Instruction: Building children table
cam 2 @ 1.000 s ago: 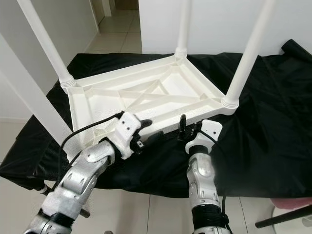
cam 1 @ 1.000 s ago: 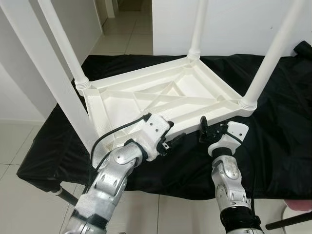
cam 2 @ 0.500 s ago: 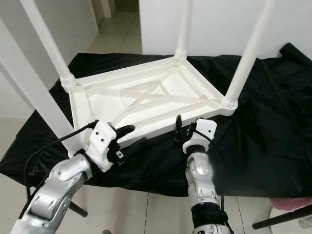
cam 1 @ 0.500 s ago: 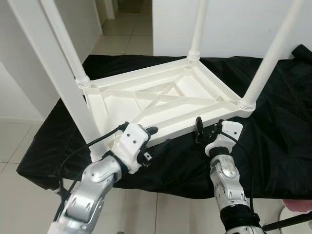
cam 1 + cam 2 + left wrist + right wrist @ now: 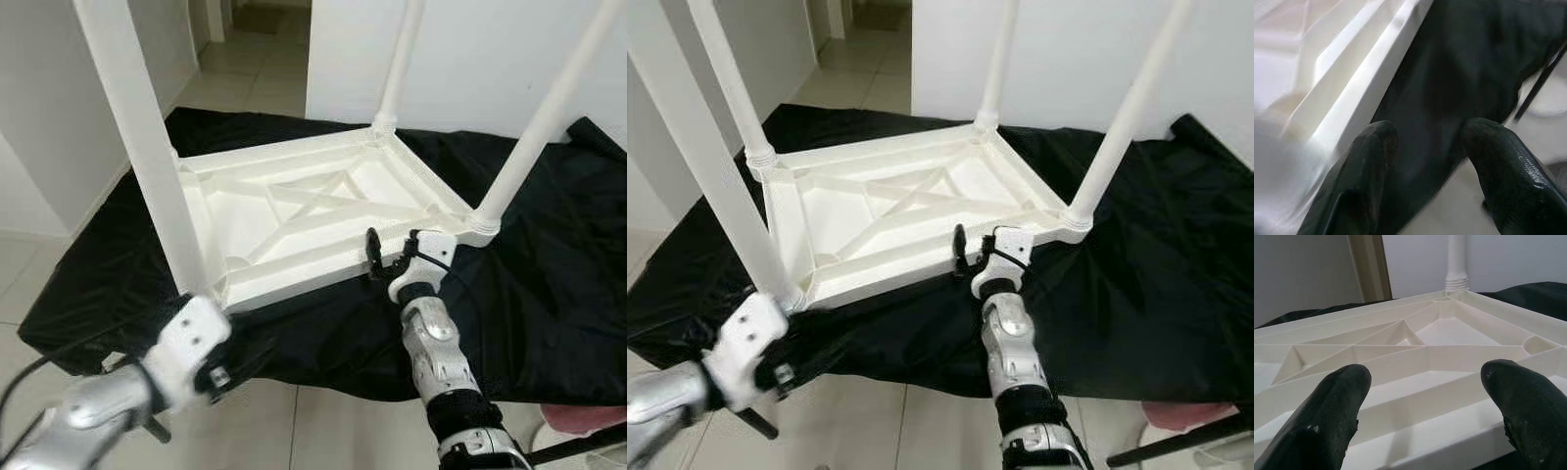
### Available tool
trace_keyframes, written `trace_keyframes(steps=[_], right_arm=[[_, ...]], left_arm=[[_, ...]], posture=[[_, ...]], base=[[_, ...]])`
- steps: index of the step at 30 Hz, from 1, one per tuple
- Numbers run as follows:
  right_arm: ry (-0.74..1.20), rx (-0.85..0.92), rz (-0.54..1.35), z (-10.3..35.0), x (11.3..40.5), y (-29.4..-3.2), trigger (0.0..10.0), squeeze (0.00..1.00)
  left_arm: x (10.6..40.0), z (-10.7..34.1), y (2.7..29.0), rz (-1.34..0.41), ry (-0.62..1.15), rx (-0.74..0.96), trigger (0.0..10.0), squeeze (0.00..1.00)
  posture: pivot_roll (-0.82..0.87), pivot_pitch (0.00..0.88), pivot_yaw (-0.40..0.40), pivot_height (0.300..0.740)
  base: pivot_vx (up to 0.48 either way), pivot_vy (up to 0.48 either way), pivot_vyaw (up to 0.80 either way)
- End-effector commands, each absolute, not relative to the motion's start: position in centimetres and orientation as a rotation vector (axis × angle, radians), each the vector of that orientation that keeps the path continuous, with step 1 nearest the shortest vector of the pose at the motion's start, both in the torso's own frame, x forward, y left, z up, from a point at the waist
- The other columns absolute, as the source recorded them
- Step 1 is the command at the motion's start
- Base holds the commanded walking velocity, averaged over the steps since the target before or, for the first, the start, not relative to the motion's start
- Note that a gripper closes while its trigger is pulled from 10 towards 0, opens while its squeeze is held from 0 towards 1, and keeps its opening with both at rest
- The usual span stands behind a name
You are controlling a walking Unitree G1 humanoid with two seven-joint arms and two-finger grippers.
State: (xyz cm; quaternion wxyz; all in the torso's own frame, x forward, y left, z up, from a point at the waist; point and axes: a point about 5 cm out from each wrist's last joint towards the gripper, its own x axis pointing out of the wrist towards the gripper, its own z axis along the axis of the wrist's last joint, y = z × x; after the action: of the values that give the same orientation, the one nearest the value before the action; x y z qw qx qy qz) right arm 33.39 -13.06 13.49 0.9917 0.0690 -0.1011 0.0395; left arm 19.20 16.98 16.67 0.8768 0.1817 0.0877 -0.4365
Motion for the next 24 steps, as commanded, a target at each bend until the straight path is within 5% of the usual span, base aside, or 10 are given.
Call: trace_keyframes(steps=[1,4,24], right_arm=[[-0.205,0.147,0.081,13.4,33.5,-13.0,10.0,0.00],[-0.197,0.145,0.090,13.0,33.4,-12.9,10.0,0.00],[-0.197,0.155,0.067,12.6,33.2,-13.1,10.0,0.00]], left_arm=[[18.9,17.1,17.3,-0.929,0.187,0.391,10.0,0.00],[19.1,17.7,19.7,-0.841,0.226,0.435,10.0,0.00],[23.4,19.9,24.9,-0.334,0.087,0.546,10.0,0.00]], posture=[[0.16,0.018,-0.044,0.740],[0.17,0.019,-0.043,0.740],[0.16,0.051,-0.027,0.740]], base=[[0.000,0.000,0.00],[0.000,0.000,0.00],[0.000,0.000,0.00]])
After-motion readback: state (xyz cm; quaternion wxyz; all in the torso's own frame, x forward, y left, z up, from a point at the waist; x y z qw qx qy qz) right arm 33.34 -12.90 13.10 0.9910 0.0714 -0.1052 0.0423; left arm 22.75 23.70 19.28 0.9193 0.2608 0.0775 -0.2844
